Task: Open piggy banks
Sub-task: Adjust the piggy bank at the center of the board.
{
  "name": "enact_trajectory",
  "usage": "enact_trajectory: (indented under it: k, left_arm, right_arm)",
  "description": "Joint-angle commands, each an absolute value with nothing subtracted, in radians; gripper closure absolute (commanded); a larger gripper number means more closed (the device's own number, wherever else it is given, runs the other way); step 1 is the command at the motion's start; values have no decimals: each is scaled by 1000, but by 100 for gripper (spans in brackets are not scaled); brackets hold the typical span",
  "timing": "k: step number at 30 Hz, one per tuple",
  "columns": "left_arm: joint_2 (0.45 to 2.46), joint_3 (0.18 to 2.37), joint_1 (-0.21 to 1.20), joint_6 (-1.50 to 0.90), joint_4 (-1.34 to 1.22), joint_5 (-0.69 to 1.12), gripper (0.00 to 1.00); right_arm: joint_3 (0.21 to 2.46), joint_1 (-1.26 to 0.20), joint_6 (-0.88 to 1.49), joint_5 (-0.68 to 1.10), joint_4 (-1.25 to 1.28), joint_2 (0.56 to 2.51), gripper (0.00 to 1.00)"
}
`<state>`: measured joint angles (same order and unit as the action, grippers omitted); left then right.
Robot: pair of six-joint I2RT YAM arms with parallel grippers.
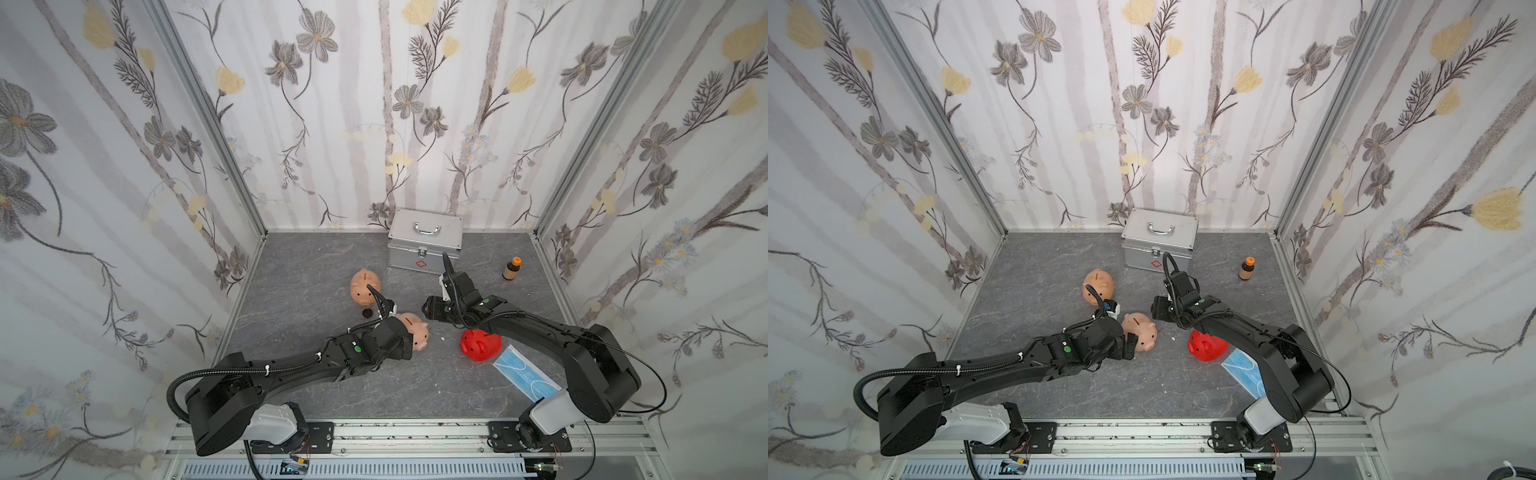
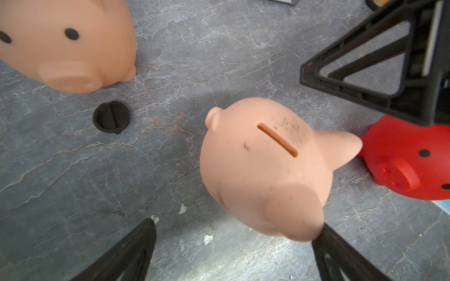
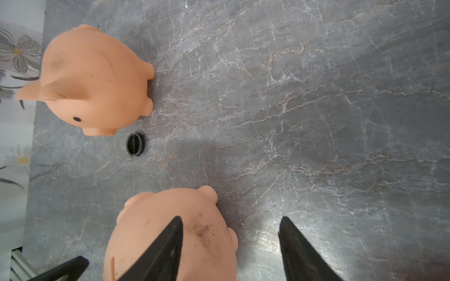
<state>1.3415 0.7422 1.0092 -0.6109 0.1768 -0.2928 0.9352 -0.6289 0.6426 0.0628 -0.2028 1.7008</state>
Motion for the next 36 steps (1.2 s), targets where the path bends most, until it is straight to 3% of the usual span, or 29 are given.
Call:
enact_trajectory:
  k: [1,22,25,31,36]
  left_arm:
    - [1329,738,1003,-647,208,-353,0]
    - [1056,557,953,-687,113,-342,0]
    - [1067,579,950,-658,120,-323,0]
    - [1135,678,950,-556,186,-291,0]
    - [1220,796,951,-492,309,-262,0]
  right_arm:
    - [925,-647,626,29,-239,1681,38]
    - [854,-808,553,152,-180,1604,45]
    - [851,-828,550,146,-161,1604,46]
    - [799,-809,626,-42,-151,1452,50]
    - [710,-745,651,-43,-103,1306,48]
